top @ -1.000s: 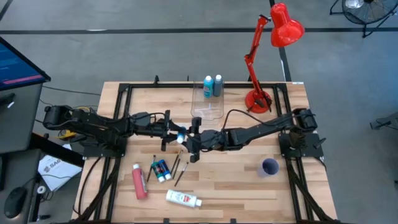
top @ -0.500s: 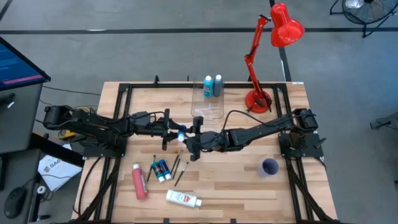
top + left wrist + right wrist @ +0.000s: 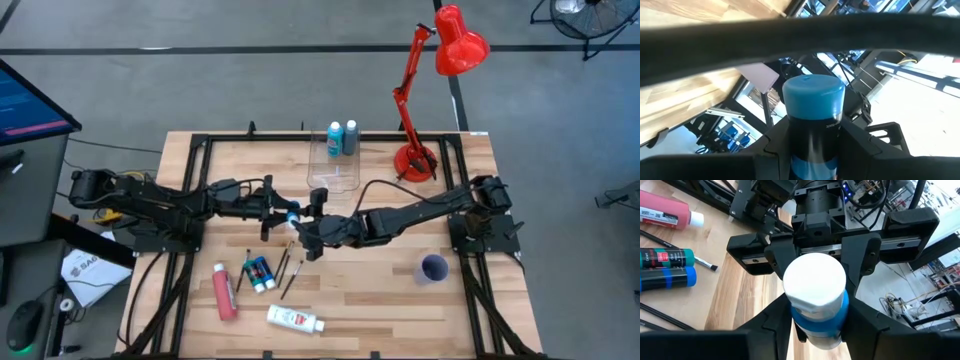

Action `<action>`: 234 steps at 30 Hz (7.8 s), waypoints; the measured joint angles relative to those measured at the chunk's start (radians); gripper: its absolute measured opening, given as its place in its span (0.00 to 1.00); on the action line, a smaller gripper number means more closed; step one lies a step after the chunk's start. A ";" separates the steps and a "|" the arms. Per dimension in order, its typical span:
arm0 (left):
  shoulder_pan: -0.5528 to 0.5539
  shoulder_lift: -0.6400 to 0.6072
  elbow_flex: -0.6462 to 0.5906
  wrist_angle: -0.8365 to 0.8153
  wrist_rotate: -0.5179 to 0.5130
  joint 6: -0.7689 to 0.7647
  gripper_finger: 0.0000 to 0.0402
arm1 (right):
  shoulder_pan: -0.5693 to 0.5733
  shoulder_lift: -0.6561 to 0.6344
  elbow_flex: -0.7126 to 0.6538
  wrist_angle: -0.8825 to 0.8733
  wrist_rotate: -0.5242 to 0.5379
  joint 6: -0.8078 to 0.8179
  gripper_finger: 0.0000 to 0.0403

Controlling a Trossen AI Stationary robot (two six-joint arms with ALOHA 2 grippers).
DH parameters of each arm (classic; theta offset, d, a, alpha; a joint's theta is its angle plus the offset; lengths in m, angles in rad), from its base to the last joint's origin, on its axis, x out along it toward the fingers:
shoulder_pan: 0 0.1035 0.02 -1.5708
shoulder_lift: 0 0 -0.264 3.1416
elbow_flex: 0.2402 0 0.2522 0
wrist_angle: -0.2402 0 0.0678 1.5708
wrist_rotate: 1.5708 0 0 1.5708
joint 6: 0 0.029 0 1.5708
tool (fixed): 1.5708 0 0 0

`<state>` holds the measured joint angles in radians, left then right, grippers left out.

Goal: Pick & Place Paint Supplies
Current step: Put the blue paint bottle into the transparent bin

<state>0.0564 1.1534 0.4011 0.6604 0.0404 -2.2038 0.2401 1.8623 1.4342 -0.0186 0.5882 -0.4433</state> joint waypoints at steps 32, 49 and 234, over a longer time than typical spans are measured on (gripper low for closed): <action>0.044 0.002 -0.005 -0.064 -0.045 0.080 0.45 | 0.001 -0.003 0.029 -0.117 -0.002 0.128 0.31; 0.096 0.001 -0.005 -0.060 -0.132 0.201 0.45 | 0.024 -0.003 0.030 -0.221 -0.017 0.283 0.31; -0.094 0.001 -0.005 -0.063 -0.234 0.786 0.45 | -0.587 0.238 0.080 -0.557 0.111 1.562 0.59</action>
<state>-0.0372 1.1545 0.3965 0.5978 -0.1940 -1.4180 -0.3473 2.0998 1.5146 -0.5752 0.6990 1.1189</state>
